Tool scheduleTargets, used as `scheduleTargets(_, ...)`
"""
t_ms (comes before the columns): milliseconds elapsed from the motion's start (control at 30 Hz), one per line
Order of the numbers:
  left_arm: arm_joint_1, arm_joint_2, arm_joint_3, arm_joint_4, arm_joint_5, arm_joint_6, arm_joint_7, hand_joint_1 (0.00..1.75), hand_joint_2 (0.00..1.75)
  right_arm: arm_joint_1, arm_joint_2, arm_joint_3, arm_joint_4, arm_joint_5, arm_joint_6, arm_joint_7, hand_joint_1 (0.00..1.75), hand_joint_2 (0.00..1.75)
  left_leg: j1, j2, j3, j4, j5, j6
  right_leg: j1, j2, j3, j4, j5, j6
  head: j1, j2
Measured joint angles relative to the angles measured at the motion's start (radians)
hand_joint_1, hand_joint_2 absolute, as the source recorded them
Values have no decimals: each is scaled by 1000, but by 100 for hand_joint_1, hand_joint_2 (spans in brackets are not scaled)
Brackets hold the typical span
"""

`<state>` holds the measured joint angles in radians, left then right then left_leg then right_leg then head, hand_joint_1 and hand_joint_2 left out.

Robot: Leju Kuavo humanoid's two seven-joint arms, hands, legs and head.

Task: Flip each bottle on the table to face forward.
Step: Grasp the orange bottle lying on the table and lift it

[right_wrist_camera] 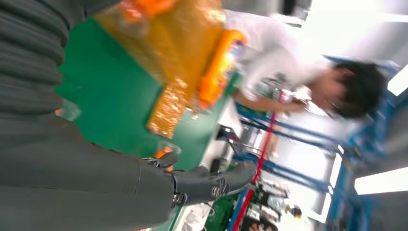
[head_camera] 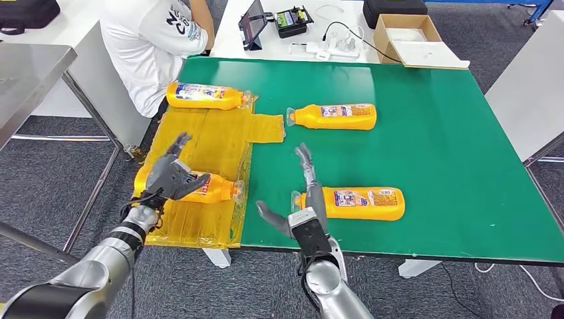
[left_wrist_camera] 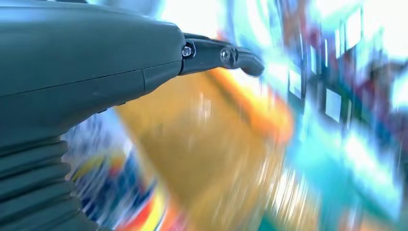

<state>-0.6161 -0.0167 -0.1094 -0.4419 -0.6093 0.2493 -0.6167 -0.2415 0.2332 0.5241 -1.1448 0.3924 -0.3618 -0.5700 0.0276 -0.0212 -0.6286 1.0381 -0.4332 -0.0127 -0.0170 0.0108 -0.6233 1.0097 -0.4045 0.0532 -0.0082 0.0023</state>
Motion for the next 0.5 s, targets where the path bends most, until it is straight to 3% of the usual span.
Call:
scheduleTargets(67,38,-38,50,-60,59,122,-31,0,175,-12,-10,4,27,74,1,53,0,175,0,0,-1,0,0,0,0,0,0,0,0,0,0,0)
scheduleTargets(167,103,-84,107,-187,157,190,-49,0,175,-28,-36,3,47,150,7,117,0,175,0,0,-2,0,0,0,0,0,-1,-1,0,0,0,0)
scheduleTargets(333,208,-131,144,-401,292,181,-49,0,175,-47,-92,-2,55,255,22,201,0,175,0,0,-4,0,-1,0,0,0,-4,-1,0,0,-1,0)
scheduleTargets(500,325,-152,146,-596,375,158,-50,0,175,-61,-185,-38,27,329,59,269,0,175,0,0,-5,0,-1,0,0,0,-4,-1,0,0,0,0)
